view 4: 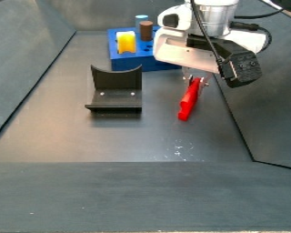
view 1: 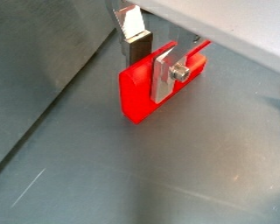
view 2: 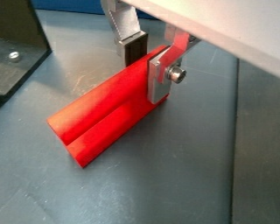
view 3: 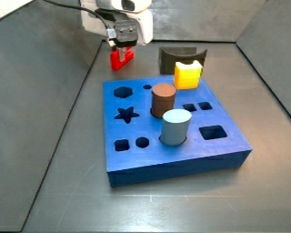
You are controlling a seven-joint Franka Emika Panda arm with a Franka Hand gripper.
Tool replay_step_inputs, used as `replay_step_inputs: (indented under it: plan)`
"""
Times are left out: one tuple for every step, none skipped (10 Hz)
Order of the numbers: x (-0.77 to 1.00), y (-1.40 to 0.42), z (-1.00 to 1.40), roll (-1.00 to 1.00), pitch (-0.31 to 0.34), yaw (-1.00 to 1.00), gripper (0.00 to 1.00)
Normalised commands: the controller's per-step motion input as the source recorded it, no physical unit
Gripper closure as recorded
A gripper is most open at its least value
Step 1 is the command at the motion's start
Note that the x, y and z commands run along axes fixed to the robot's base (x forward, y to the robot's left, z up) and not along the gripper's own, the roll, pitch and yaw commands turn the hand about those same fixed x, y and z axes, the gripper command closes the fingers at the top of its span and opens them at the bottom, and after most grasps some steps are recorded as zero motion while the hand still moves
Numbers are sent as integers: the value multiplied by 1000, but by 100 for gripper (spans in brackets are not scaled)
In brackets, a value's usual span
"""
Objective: Pick up the square-circle object. Move up. Place the square-circle object on the fixture. Regrasp the square-circle object. Move to above the board. Insert the square-circle object.
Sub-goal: Pick up the square-circle object, then move up.
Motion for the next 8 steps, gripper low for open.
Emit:
replay_step_inputs:
  plan:
    - [0, 0, 0, 0, 0, 0, 100]
    - [0, 0, 0, 0, 0, 0, 100]
    - [0, 0, 0, 0, 0, 0, 100]
    - [0, 0, 0, 0, 0, 0, 100]
    - [0, 0, 0, 0, 0, 0, 100]
    - [0, 0, 0, 0, 0, 0, 100]
    - [0, 0, 833, 0, 0, 0, 100]
    - [16, 10, 835, 1, -4, -2, 100]
